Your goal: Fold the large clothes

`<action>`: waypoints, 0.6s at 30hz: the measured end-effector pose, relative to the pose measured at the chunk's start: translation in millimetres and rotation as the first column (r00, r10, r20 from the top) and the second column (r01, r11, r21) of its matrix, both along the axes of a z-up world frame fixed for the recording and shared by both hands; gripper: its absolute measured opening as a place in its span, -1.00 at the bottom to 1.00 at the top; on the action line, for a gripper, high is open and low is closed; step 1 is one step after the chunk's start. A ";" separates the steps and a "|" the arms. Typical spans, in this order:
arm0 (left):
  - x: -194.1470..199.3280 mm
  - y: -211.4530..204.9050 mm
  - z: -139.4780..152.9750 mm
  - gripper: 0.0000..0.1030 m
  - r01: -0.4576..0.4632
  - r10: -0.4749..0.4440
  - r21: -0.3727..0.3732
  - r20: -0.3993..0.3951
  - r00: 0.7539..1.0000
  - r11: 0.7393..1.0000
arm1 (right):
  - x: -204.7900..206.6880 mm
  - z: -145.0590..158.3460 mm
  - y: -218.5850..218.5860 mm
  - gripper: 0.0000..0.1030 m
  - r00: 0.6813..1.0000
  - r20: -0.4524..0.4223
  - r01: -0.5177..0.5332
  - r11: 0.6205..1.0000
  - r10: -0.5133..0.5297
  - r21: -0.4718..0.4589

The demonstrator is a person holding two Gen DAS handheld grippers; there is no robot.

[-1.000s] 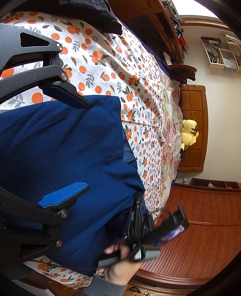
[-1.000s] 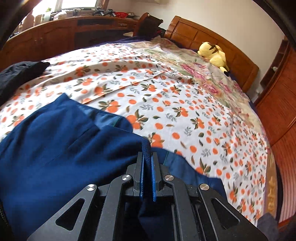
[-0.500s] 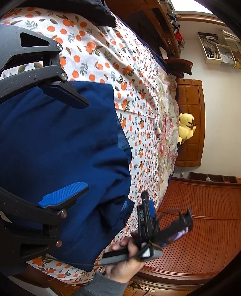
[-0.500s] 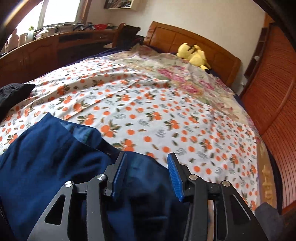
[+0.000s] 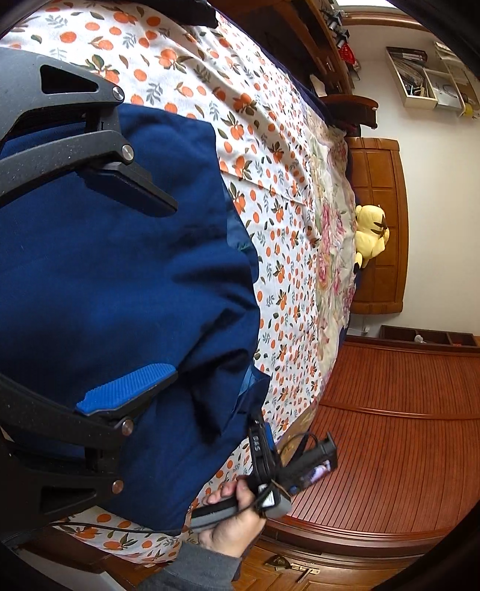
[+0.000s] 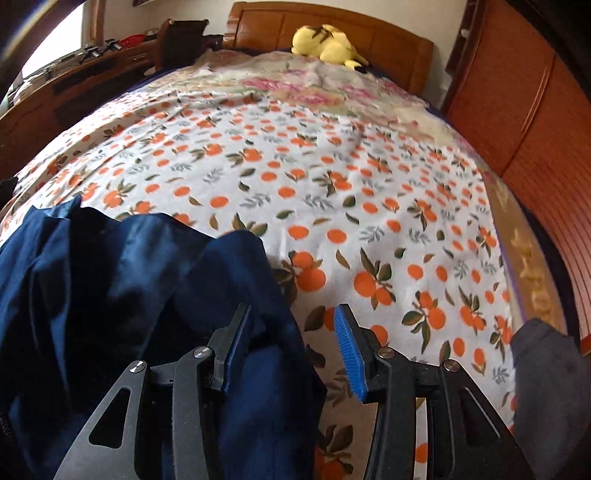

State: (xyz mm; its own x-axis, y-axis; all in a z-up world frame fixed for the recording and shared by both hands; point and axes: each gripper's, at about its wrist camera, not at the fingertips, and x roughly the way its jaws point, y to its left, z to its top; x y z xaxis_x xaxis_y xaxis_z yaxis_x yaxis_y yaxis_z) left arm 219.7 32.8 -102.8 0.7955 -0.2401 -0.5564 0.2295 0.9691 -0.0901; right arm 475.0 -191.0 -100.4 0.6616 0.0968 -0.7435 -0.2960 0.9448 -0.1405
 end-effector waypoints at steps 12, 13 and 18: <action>9.0 -7.4 -11.7 0.60 0.010 -0.010 0.021 -0.034 0.999 1.000 | 9.8 22.7 -23.4 -0.97 0.975 0.182 0.111 0.991 -0.124 0.079; 9.5 -7.4 -12.6 0.60 0.011 -0.010 0.023 -0.038 0.999 1.000 | 14.6 18.5 -31.4 -0.97 0.975 0.160 0.146 0.987 -0.155 0.066; 11.2 -8.1 -14.4 0.59 0.009 -0.008 0.026 -0.043 0.999 1.000 | 36.4 -8.9 -63.5 -0.97 0.957 0.045 0.288 0.958 -0.288 0.012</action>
